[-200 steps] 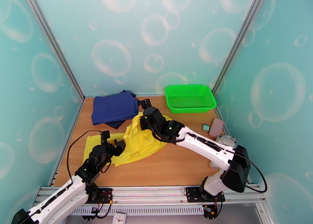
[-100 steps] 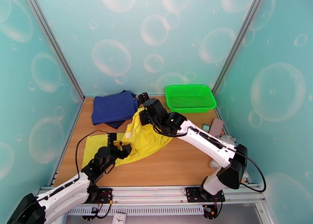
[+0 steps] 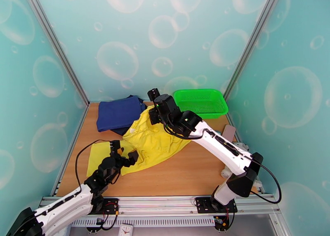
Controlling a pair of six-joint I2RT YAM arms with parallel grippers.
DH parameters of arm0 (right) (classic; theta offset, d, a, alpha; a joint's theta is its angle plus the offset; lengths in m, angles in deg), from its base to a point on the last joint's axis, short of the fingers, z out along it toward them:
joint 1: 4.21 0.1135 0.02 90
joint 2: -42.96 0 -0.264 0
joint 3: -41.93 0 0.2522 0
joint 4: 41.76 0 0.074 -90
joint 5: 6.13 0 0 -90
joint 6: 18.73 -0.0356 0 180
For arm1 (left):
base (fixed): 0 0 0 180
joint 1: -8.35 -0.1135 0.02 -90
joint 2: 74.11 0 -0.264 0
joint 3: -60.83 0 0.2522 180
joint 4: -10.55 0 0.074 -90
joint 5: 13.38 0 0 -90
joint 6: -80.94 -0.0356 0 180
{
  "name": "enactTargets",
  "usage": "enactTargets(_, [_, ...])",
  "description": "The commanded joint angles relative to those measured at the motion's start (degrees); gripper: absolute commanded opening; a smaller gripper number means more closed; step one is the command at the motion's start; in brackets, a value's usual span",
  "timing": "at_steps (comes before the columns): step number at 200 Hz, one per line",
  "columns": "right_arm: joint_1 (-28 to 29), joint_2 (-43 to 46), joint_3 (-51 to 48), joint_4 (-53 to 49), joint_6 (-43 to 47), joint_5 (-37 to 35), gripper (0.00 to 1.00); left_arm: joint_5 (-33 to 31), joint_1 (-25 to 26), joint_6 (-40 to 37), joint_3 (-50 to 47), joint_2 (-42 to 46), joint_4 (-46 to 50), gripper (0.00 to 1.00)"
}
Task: Fold and stack the trousers
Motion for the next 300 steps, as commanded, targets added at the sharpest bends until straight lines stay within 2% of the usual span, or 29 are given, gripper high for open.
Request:
enactTargets(1, [1.2,3.5,-0.7,1.2,0.9,0.7,0.0,-0.2,-1.8,-3.1,-0.9,-2.4,-10.7,0.98])
enactTargets(18, [1.9,5.2,-1.4,1.4,0.5,1.2,0.0,2.2,-5.2,-2.9,1.5,-8.5,-13.3,0.96])
enactTargets(37, [2.4,7.1,-1.9,1.0,-0.5,3.0,0.0,3.0,-6.7,-4.7,5.4,-17.1,-15.9,0.95])
enactTargets(49, [3.0,8.1,-2.2,0.6,-0.9,3.9,0.0,4.5,-6.6,-5.8,5.9,-20.8,-21.2,0.89])
enactTargets(69, [4.4,9.9,-2.7,-0.1,-1.7,4.2,0.0,9.4,-6.5,-6.7,4.0,-23.3,-33.1,0.55])
enactTargets(79, [5.0,10.5,-3.1,-0.4,-2.2,4.6,0.0,11.0,-6.5,-7.1,2.6,-22.8,-37.3,0.32])
enactTargets(90, [5.5,11.4,-3.8,-0.4,-2.8,5.6,0.0,11.1,-6.5,-7.8,0.8,-20.8,-39.9,0.09])
enactTargets(96, [6.0,11.8,-4.3,-0.2,-3.0,5.8,0.0,10.2,-6.5,-7.9,0.2,-18.9,-39.4,0.0])
enactTargets(112, [7.5,12.4,-5.4,1.3,-3.6,6.0,0.0,6.1,-6.5,-10.0,0.4,-11.2,-31.6,0.0])
enactTargets(127, [9.9,11.5,-5.1,3.1,-3.5,7.5,0.0,-1.4,-6.5,-10.4,3.2,-3.3,-19.6,0.0])
enactTargets(143, [14.0,8.0,-2.0,3.9,-3.2,8.9,0.0,-14.4,-6.6,-10.6,8.4,4.0,-4.7,0.0])
enactTargets(160, [18.6,2.8,3.4,4.3,-2.7,10.6,0.0,-28.6,-7.3,-12.8,13.2,9.4,5.3,0.0])
enactTargets(175, [20.9,-2.2,9.9,4.9,-3.5,14.4,0.0,-36.4,-9.8,-14.2,17.7,11.7,10.0,0.0])
enactTargets(195, [22.5,-7.3,17.4,7.5,-5.5,21.1,0.0,-41.7,-14.8,-15.3,23.2,12.4,10.0,0.0])
enactTargets(217, [22.6,-8.9,22.1,11.5,-8.6,26.7,0.0,-39.9,-19.4,-16.0,30.3,7.4,4.7,0.0])
enactTargets(234, [21.3,-5.1,18.9,16.0,-12.7,23.5,0.0,-29.1,-21.5,-17.4,39.9,-3.6,2.2,0.0])
enactTargets(246, [18.6,2.6,8.1,23.7,-17.8,20.4,0.0,-17.6,-21.3,-18.6,47.4,-13.5,1.4,0.0])
enactTargets(259, [12.6,12.3,-7.0,32.1,-25.1,17.1,0.0,-6.6,-19.5,-19.5,53.5,-23.4,0.4,0.0])
enactTargets(277, [1.7,24.8,-25.2,37.5,-33.1,14.8,0.0,-1.5,-14.5,-22.1,62.3,-36.8,3.7,0.0])
enactTargets(300, [-10.7,37.5,-41.9,36.4,-35.5,13.6,0.0,1.4,-7.9,-26.1,67.4,-50.6,2.3,0.0])
